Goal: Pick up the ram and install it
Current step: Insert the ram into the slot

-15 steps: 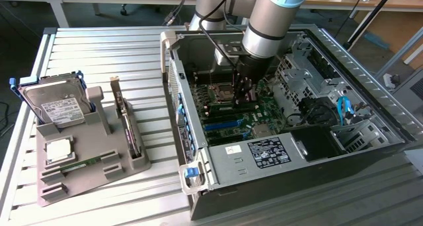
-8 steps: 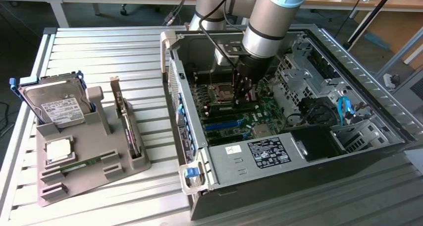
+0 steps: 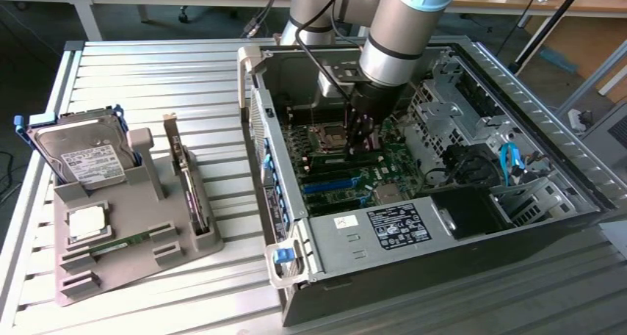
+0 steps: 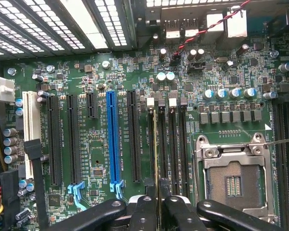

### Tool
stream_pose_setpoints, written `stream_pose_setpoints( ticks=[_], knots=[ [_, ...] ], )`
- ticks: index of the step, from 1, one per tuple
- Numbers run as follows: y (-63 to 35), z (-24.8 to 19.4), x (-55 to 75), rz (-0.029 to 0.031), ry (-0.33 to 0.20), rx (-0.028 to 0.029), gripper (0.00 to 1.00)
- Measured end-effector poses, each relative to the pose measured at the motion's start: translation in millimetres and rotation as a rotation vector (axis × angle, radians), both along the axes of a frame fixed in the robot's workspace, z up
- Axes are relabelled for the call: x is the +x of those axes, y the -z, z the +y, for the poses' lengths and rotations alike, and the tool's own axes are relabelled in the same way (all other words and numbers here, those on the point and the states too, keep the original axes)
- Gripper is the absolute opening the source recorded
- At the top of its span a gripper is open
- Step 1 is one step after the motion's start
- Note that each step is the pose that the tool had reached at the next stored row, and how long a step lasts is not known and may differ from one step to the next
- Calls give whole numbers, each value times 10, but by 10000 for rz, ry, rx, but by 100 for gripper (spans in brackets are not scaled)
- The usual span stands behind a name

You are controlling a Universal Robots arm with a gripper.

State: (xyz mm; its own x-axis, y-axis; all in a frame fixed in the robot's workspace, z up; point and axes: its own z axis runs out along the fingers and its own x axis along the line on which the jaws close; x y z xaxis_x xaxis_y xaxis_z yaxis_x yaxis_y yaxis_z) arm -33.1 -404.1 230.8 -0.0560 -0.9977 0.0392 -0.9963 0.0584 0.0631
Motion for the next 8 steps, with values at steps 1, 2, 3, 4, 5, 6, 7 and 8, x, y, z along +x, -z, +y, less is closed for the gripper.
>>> stream_pose_setpoints(
  ticks=[1,2,3,4,5,6,7,8],
  knots=[
    [0,-2,0,0,-59,-1,13],
    [-1,-3,0,0,-85,-2,13],
    [-1,-3,0,1,-114,-2,13],
    [-1,-3,0,1,-133,-2,13],
    [-1,-4,0,1,-156,-2,13],
    [-1,-4,0,1,-175,-2,13],
    [-1,-4,0,0,-196,-2,13],
    [-1,-4,0,0,-221,-2,13]
  ],
)
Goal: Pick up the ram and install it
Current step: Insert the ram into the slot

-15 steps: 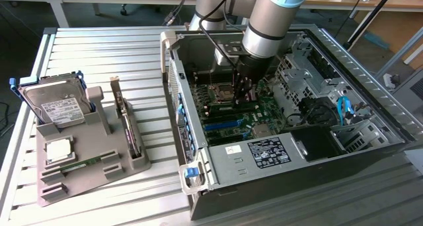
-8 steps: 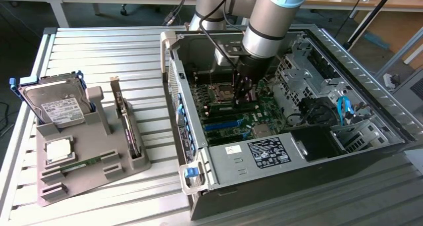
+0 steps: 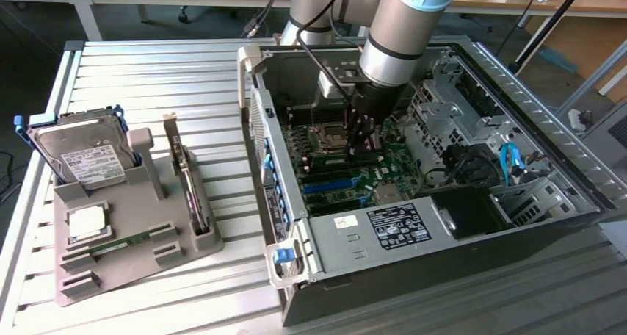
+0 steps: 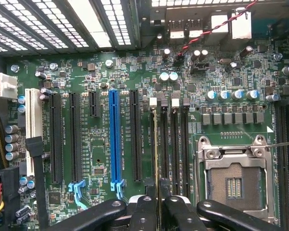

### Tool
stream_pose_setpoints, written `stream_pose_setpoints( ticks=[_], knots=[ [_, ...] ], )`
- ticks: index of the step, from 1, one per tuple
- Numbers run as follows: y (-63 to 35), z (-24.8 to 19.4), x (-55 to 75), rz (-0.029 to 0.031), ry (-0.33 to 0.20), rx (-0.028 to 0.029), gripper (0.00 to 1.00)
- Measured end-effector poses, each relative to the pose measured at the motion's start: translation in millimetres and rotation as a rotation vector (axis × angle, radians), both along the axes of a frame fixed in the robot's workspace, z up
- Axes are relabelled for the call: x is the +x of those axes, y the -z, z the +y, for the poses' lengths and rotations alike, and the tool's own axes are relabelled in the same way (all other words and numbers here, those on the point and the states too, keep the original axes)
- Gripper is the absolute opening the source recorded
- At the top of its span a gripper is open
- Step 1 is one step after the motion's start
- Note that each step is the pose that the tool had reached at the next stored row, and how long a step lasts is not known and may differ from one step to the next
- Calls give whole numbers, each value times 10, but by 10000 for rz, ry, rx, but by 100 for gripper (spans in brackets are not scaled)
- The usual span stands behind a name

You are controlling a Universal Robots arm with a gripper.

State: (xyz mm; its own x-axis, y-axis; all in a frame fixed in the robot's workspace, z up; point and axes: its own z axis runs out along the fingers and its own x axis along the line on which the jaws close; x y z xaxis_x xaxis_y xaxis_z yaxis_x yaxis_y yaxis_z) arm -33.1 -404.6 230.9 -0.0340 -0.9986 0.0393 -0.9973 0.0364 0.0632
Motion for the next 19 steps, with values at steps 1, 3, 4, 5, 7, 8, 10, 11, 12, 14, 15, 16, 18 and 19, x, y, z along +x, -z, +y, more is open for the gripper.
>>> stream_pose_setpoints(
  ticks=[1,3,4,5,7,8,10,11,12,14,15,16,18,19],
  knots=[
    [0,0,0,0,-28,0,13],
    [0,-1,0,0,-88,0,13],
    [0,-1,0,0,-114,-1,13],
    [0,-1,0,0,-136,0,13],
    [0,-1,0,0,-156,0,13],
    [1,-1,0,0,-157,0,13],
    [8,-1,0,-1,-157,2,13],
    [12,0,0,0,-157,0,13],
    [14,-1,0,0,-157,0,13],
    [15,-1,0,0,-156,-2,13],
    [15,-1,0,0,-157,-2,13],
    [16,-1,0,0,-157,-1,13],
    [16,-1,0,-1,-157,0,14],
    [16,-1,0,-1,-157,0,14]
  ],
)
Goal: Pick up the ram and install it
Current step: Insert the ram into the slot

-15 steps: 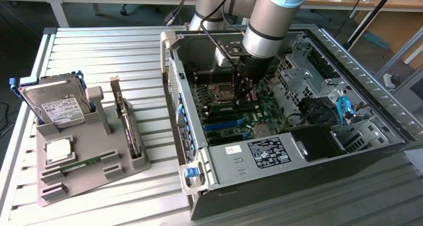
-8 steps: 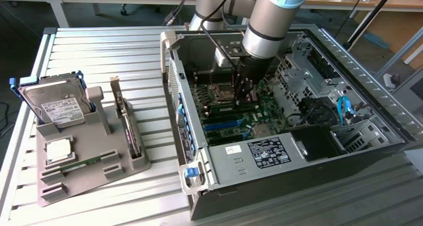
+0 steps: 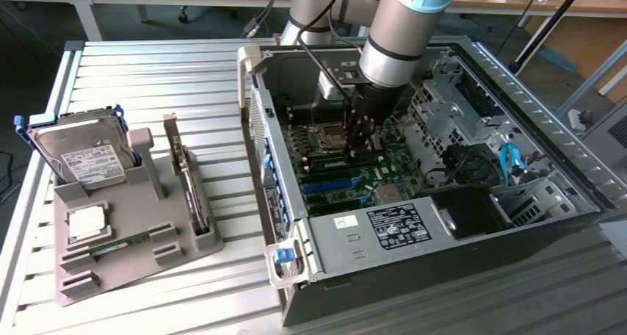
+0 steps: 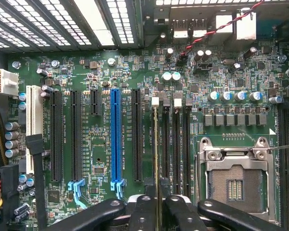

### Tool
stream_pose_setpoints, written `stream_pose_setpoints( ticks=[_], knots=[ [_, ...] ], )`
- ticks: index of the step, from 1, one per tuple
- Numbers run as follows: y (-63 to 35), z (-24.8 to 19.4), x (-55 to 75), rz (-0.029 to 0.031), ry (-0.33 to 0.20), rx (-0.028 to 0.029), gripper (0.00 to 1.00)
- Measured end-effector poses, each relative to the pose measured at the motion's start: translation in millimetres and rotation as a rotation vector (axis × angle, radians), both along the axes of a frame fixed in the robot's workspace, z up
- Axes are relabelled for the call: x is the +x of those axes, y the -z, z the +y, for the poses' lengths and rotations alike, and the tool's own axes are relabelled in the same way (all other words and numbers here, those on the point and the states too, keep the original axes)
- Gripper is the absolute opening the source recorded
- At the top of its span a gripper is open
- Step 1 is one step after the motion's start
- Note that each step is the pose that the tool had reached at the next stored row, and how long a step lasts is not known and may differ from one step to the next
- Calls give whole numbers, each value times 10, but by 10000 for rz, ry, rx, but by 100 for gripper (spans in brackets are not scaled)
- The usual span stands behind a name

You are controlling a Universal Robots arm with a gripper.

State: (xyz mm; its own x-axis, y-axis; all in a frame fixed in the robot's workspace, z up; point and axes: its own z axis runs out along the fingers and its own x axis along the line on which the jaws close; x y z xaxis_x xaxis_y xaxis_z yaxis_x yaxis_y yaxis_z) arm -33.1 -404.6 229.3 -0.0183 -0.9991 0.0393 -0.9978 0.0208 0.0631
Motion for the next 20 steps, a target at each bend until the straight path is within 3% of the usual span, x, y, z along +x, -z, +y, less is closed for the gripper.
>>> stream_pose_setpoints(
  ticks=[1,6,8,10,12,13,16,17,20],
  knots=[
    [0,0,0,0,0,0,21],
    [-142,0,-3,-1,-1,-57,21],
    [-157,4,-2,-3,-1,-107,21],
    [-161,23,-3,-2,0,-122,21],
    [-162,49,-3,-1,-1,-141,19],
    [-163,49,-3,-1,-1,-142,13],
    [-162,49,-3,-10,-2,-142,11],
    [-162,49,-5,-119,1,-145,11],
    [-157,49,-8,-585,4,-141,11]
  ],
)
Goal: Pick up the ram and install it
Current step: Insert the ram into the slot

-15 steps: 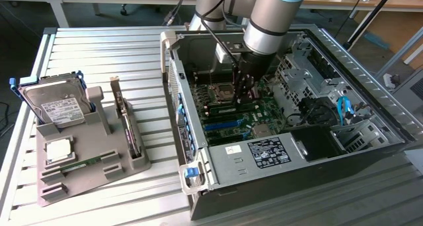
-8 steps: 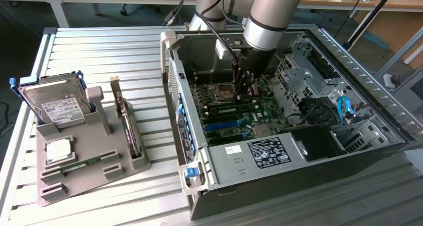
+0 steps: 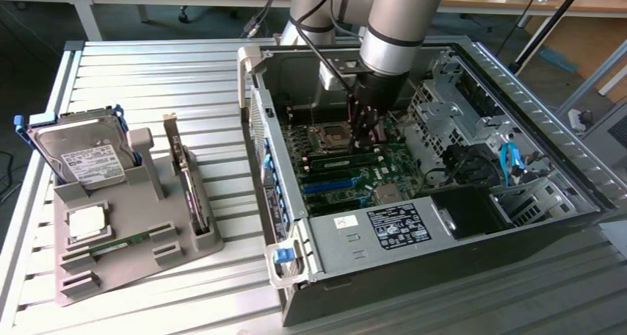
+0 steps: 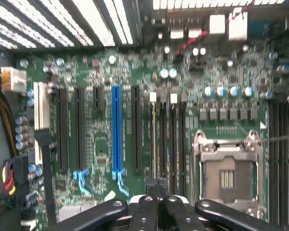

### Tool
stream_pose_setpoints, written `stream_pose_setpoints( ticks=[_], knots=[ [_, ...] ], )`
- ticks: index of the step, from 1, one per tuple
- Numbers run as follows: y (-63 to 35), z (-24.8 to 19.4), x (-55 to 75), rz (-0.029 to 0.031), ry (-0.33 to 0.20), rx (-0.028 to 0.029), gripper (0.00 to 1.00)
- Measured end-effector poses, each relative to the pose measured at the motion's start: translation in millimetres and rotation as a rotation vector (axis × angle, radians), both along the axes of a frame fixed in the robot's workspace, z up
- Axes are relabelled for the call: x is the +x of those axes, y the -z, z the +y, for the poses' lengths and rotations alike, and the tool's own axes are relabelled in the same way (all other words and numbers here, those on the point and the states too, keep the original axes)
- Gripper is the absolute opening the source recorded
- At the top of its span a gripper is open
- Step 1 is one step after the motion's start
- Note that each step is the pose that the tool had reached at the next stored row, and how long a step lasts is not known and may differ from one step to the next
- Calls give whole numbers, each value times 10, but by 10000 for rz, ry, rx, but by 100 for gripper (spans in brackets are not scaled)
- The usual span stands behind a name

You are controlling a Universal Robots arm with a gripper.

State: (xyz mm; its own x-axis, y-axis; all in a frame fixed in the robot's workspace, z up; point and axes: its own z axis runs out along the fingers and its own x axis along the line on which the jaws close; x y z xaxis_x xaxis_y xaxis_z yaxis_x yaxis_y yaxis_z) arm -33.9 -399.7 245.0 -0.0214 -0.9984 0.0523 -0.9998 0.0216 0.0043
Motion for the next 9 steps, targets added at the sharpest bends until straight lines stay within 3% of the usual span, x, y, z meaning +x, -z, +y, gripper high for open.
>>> stream_pose_setpoints(
  ticks=[1,4,6,9],
  knots=[
    [2,0,0,-59,0,4,11],
    [1,0,1,-62,-25,1,11],
    [2,0,1,-60,-618,2,11],
    [1,0,33,-56,-618,0,11]
  ],
)
